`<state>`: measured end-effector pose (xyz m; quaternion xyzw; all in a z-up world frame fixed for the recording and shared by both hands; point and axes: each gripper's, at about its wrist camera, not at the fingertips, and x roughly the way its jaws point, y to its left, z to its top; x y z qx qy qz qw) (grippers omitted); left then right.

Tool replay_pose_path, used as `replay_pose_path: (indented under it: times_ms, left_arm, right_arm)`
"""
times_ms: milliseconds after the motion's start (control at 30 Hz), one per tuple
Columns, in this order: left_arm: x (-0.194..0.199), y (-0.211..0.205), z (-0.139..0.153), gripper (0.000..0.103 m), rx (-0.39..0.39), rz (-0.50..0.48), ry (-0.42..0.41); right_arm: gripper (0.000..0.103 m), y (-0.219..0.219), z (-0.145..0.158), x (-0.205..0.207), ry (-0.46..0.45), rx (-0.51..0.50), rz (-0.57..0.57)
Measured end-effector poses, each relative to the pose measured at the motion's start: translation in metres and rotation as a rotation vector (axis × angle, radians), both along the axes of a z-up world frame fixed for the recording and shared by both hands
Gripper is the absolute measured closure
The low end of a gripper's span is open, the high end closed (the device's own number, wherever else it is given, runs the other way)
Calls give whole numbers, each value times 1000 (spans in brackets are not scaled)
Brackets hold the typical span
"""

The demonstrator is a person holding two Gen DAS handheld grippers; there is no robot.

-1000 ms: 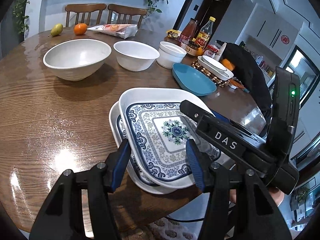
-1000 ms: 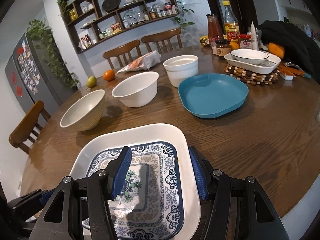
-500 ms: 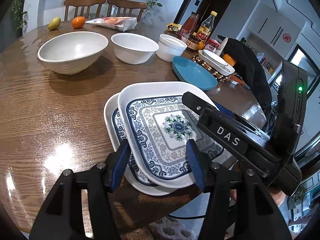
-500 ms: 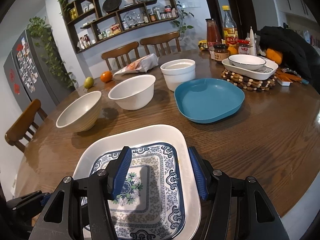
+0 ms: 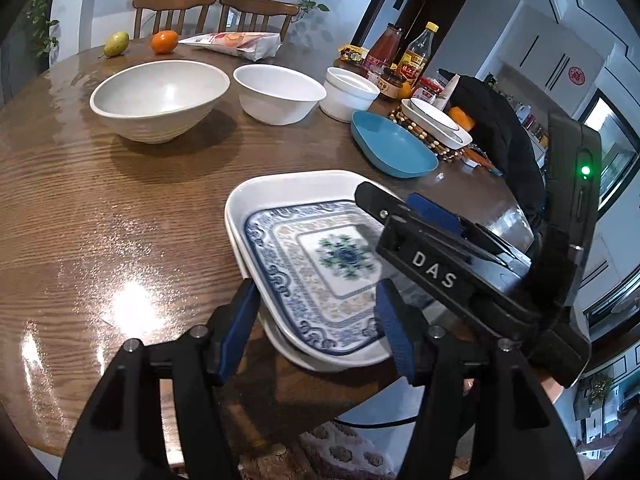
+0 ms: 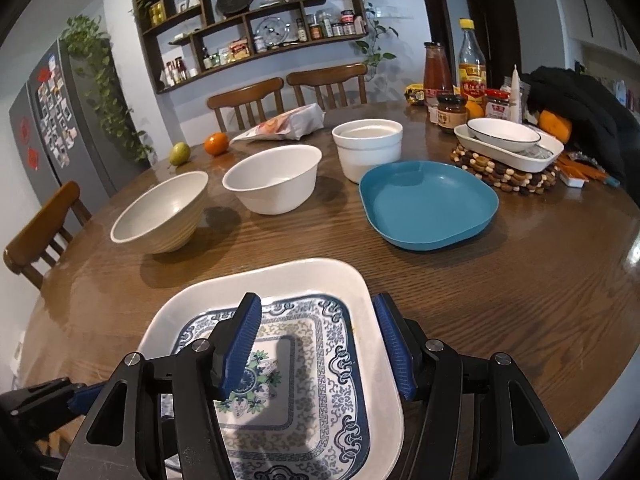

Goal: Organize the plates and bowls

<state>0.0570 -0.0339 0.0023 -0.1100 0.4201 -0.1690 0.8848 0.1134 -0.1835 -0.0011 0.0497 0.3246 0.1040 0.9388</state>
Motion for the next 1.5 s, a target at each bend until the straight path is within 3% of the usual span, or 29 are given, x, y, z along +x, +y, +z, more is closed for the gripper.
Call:
replay_pose_path:
  times_ms: [400, 1033, 1133, 1267, 1500]
  left_arm:
    - [-13, 4, 9, 32, -6, -23, -58]
    - [-5, 60, 29, 32, -38, 157, -115]
    - [-2, 70, 34, 32, -33, 173, -124]
    - [5, 89, 42, 32, -30, 217, -127]
    - [28, 125, 63, 32, -63, 291, -96]
  right_arm:
    - [43, 8, 1, -2, -7, -31, 3]
    - [43, 13, 18, -7, -38, -26, 5]
    - [33, 15, 23, -6, -47, -20, 17]
    - [31, 14, 34, 1, -46, 19, 67]
    - [31, 16, 66, 29, 57, 136, 186]
